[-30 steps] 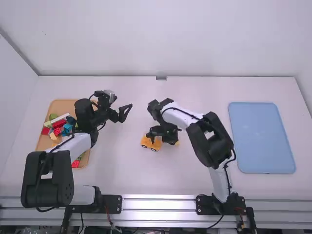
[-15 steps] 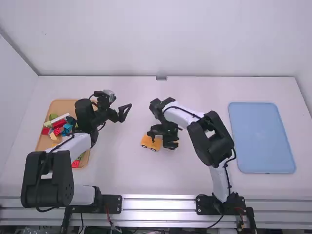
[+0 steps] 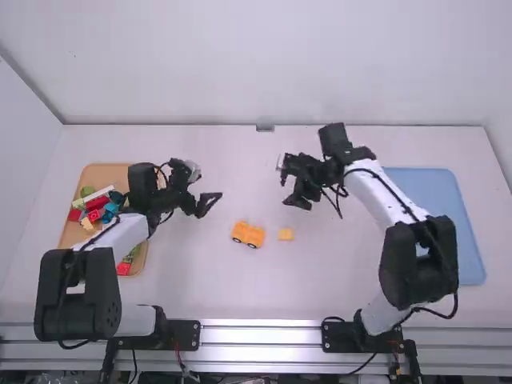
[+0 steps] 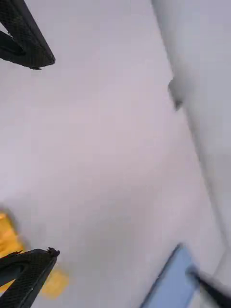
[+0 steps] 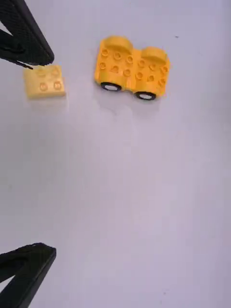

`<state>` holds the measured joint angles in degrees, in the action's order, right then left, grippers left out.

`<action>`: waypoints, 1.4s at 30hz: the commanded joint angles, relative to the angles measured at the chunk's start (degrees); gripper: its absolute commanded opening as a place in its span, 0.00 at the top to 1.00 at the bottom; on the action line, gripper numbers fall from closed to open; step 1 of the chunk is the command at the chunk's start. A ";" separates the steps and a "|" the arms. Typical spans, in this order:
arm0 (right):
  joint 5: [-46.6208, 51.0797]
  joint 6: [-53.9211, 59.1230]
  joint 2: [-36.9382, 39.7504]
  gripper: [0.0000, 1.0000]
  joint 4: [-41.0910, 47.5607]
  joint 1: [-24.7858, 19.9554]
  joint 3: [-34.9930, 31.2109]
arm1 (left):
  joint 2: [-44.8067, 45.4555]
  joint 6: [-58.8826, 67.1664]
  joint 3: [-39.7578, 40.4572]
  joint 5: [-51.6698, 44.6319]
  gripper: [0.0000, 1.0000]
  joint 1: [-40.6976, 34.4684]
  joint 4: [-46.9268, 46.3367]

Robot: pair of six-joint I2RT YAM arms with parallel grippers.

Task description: Assemble lego blocks to make yellow taxi

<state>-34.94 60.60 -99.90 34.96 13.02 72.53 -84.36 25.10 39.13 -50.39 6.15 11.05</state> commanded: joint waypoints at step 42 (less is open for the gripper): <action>-20.09 2.43 -17.77 0.56 -50.56 -4.24 -33.97 | -19.41 64.00 14.78 -8.76 0.01 -10.14 -38.60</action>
<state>-58.54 63.22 -117.14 -16.38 8.29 38.04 -103.13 90.17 53.25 -59.29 -3.60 -27.33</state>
